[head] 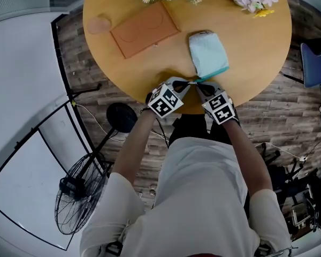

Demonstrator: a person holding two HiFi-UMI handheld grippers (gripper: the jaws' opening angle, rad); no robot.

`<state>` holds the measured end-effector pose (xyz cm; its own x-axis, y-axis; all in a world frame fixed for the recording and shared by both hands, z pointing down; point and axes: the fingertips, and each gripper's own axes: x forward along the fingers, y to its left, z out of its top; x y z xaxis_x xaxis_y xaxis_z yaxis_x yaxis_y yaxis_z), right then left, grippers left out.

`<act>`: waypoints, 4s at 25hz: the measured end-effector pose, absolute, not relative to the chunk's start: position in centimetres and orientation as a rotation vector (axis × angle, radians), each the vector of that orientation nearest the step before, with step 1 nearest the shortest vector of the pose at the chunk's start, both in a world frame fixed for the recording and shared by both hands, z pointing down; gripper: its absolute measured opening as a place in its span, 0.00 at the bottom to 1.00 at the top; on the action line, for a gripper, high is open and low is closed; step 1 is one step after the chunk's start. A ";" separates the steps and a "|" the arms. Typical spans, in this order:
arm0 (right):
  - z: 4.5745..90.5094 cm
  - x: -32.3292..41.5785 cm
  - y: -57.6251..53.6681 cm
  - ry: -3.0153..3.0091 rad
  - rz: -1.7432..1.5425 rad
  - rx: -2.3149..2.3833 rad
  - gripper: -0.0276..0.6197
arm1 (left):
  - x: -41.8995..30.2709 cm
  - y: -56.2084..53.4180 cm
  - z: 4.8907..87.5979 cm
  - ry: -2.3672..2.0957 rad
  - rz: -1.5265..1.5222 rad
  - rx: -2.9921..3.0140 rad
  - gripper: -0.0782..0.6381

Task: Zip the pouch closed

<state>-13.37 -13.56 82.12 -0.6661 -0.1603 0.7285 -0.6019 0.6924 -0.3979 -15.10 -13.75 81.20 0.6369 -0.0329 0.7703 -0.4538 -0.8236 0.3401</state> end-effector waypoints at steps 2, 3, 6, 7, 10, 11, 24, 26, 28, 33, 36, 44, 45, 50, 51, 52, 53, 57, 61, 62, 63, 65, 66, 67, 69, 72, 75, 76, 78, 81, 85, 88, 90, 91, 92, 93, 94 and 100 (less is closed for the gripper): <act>81.9 -13.1 -13.6 -2.211 0.854 0.574 0.05 | -15.1 -13.8 80.9 -0.382 1.099 2.341 0.14; 81.9 -12.8 -13.7 -2.205 0.860 0.580 0.05 | -15.2 -13.9 80.8 -0.387 1.107 2.338 0.14; 82.2 -11.3 -14.3 -2.195 0.872 0.607 0.05 | -15.7 -14.2 80.3 -0.417 1.114 2.325 0.13; 82.2 -10.7 -14.4 -2.196 0.876 0.606 0.05 | -15.8 -14.2 80.1 -0.427 1.102 2.317 0.13; 81.7 -9.7 -14.7 -2.204 0.829 0.576 0.05 | -15.9 -14.3 79.6 -0.448 1.080 2.301 0.13; 81.5 -9.5 -14.7 -2.206 0.811 0.567 0.05 | -15.7 -14.3 79.4 -0.452 1.074 2.306 0.13; 79.6 -4.6 -16.6 -2.201 0.829 0.620 0.05 | -15.1 -14.9 76.2 -0.563 1.082 2.288 0.13; 79.3 -3.7 -17.1 -2.200 0.824 0.632 0.05 | -15.2 -15.0 75.7 -0.595 1.077 2.271 0.13; 79.0 -3.0 -17.4 -2.200 0.824 0.633 0.05 | -15.3 -15.2 75.2 -0.632 1.046 2.252 0.14; 78.6 -2.0 -17.6 -2.202 0.778 0.587 0.05 | -15.0 -14.8 74.7 -0.689 1.027 2.214 0.14; 78.8 -1.1 -18.0 -2.193 0.784 0.584 0.05 | -15.3 -14.8 74.5 -0.726 1.021 2.188 0.14; 79.4 0.7 -18.1 -2.161 0.807 0.511 0.05 | -15.4 -14.5 74.5 -0.777 1.048 2.160 0.14; 79.6 0.7 -18.1 -2.157 0.808 0.508 0.05 | -15.3 -14.4 74.7 -0.783 1.049 2.149 0.13; 80.1 0.7 -18.1 -2.153 0.807 0.488 0.05 | -15.1 -14.4 75.3 -0.819 1.046 2.099 0.14; 80.3 0.8 -18.1 -2.152 0.803 0.482 0.05 | -15.1 -14.3 75.4 -0.823 1.052 2.092 0.14; 80.5 0.8 -18.1 -2.150 0.797 0.476 0.05 | -15.0 -14.2 75.6 -0.828 1.058 2.085 0.14; 80.7 0.8 -18.1 -2.148 0.791 0.471 0.05 | -15.0 -14.2 75.8 -0.836 1.064 2.077 0.14; 81.1 0.9 -17.7 -2.132 0.759 0.441 0.05 | -14.8 -14.1 75.7 -0.904 1.065 2.045 0.14; 81.5 1.1 -17.6 -2.123 0.763 0.401 0.05 | -14.6 -14.1 75.5 -0.988 1.016 1.997 0.14; 81.6 1.3 -17.7 -2.124 0.764 0.397 0.05 | -14.6 -14.2 75.5 -1.013 1.002 1.985 0.14; 81.7 1.5 -17.9 -2.126 0.762 0.396 0.06 | -14.5 -14.4 75.6 -1.036 0.991 1.975 0.14; 81.7 1.9 -18.1 -2.131 0.755 0.394 0.07 | -14.3 -14.5 75.5 -1.079 0.975 1.959 0.14; 81.7 2.1 -18.1 -2.133 0.752 0.390 0.09 | -14.2 -14.4 75.5 -1.100 0.968 1.952 0.14; 81.5 2.2 -18.1 -2.135 0.748 0.382 0.11 | -14.2 -14.2 75.4 -1.120 0.957 1.944 0.14; 81.2 2.4 -18.1 -2.143 0.735 0.361 0.15 | -14.2 -13.8 75.2 -1.160 0.926 1.928 0.14; 80.4 2.8 -18.5 -2.158 0.701 0.336 0.16 | -14.1 -13.4 74.9 -1.208 0.866 1.905 0.14; 79.5 3.1 -18.9 -2.180 0.678 0.320 0.16 | -14.0 -12.8 74.4 -1.250 0.828 1.880 0.14; 79.2 3.2 -19.0 -2.187 0.671 0.313 0.16 | -14.0 -12.6 74.2 -1.266 0.819 1.875 0.14; 78.6 3.4 -19.2 -2.198 0.649 0.298 0.16 | -13.8 -12.3 73.8 -1.292 0.808 1.868 0.15; 77.4 3.7 -19.6 -2.215 0.606 0.284 0.17 | -13.5 -11.7 72.9 -1.318 0.794 1.864 0.18; 75.4 3.8 -20.3 -2.246 0.569 0.294 0.17 | -13.2 -11.0 71.2 -1.351 0.775 1.874 0.19; 73.4 3.7 -20.3 -2.274 0.543 0.313 0.17 | -13.2 -10.6 68.9 -1.417 0.750 1.904 0.19; 71.9 3.8 -20.2 -2.296 0.526 0.332 0.17 | -13.3 -10.5 67.5 -1.460 0.720 1.917 0.19; 71.2 3.8 -20.2 -2.308 0.517 0.344 0.17 | -13.4 -10.4 66.8 -1.476 0.701 1.923 0.19; 70.5 3.8 -20.1 -2.319 0.508 0.357 0.17 | -13.4 -10.2 66.2 -1.489 0.681 1.929 0.19; 69.8 3.9 -19.9 -2.330 0.498 0.372 0.17 | -13.5 -10.1 65.5 -1.500 0.661 1.936 0.19; 69.1 3.9 -19.8 -2.340 0.488 0.387 0.17 | -13.6 -10.0 64.9 -1.510 0.643 1.946 0.19; 65.4 4.4 -18.5 -2.359 0.435 0.482 0.17 | -14.5 -8.7 60.8 -1.558 0.575 2.022 0.19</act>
